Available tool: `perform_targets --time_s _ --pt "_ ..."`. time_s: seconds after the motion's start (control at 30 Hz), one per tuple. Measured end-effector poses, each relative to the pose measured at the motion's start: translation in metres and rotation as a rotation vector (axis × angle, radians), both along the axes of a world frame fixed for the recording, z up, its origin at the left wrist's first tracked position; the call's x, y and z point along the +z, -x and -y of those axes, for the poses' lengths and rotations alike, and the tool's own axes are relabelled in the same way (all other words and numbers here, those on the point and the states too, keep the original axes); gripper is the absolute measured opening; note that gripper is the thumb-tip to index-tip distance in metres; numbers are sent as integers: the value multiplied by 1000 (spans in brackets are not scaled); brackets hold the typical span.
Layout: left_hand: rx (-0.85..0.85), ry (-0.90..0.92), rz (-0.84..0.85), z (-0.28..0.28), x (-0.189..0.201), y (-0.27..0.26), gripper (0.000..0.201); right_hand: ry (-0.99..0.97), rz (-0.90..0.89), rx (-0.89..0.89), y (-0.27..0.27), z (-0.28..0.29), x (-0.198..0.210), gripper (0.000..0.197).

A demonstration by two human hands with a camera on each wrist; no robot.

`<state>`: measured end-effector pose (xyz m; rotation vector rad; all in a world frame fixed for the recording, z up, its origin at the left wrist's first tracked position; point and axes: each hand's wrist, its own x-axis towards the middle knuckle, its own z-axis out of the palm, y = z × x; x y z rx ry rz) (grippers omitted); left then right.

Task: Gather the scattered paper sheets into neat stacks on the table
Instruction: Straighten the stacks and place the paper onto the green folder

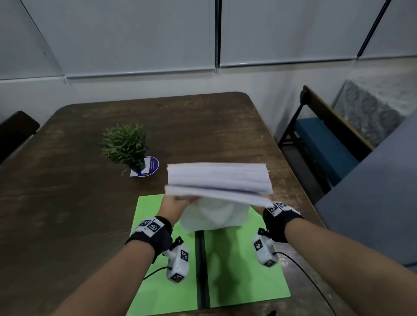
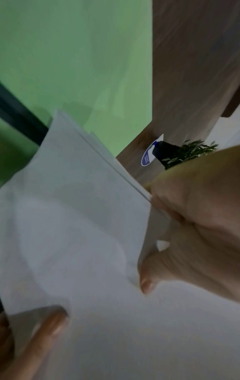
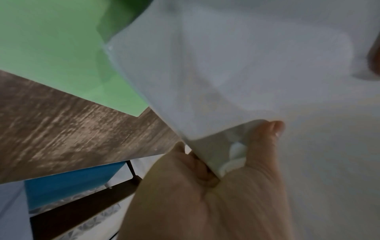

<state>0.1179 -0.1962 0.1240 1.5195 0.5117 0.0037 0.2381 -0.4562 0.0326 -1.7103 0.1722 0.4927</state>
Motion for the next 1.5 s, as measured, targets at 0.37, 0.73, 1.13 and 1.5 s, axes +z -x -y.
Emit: perform_targets --time_s 0.37,0.73,1.13,1.5 --pt "278 18 241 40 30 -27 20 -185 288 -212 22 -43 99 33" --pt "50 -102 212 43 8 -13 70 -198 269 -225 29 -11 102 82" --pt "25 -306 462 35 36 -27 94 -199 256 -186 32 -12 147 69" --pt "57 -420 415 41 40 -18 67 -146 -121 -63 30 0 200 63"
